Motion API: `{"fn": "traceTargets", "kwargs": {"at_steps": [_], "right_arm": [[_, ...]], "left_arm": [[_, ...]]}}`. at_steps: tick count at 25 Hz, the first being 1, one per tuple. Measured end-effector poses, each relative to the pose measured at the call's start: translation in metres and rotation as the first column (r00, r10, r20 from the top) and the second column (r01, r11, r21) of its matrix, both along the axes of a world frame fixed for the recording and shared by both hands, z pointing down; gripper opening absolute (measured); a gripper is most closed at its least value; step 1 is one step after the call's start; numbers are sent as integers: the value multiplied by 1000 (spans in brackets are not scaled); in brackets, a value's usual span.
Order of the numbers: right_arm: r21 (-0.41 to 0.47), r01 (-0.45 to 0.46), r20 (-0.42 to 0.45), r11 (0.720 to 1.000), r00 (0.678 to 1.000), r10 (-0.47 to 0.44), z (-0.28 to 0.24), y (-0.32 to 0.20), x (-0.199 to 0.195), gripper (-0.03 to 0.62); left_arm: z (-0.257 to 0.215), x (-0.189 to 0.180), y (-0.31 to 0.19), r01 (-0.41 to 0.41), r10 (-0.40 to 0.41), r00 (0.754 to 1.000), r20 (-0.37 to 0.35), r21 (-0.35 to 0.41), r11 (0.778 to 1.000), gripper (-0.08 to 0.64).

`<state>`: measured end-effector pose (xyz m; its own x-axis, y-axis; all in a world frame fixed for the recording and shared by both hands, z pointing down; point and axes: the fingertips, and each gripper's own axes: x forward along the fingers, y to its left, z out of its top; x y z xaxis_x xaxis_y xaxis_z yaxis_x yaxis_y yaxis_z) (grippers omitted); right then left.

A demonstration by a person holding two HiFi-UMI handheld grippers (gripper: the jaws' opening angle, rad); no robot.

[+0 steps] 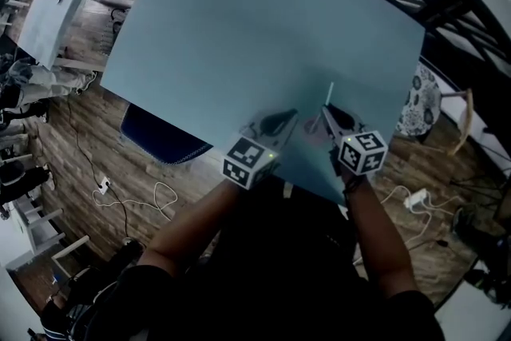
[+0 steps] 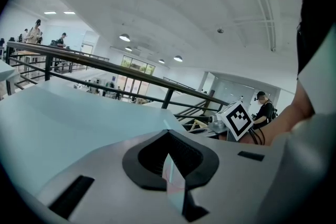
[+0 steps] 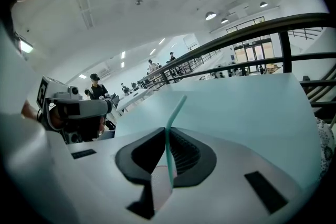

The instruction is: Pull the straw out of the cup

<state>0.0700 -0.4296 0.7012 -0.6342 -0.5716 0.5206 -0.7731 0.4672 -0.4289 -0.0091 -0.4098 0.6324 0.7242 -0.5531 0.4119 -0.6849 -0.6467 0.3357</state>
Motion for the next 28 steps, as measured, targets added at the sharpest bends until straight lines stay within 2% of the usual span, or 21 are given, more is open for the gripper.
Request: {"fn": "traceTargets", "kwargs": {"at_steps": [9, 17, 28], "right_arm": [[48, -2, 13, 999, 1000, 1, -30, 5, -4, 38], [117, -42, 39, 992, 999, 38, -63, 12, 7, 38], [203, -78, 80, 976, 995, 63, -133, 47, 0, 38]], "left_arm": [[-11, -14, 3, 22, -21, 1000, -6, 12, 1000, 12], [-27, -21, 6, 23, -22, 1000, -17, 59, 998, 12], [-68, -26, 42, -17, 21, 999, -50, 95, 995, 12]]}}
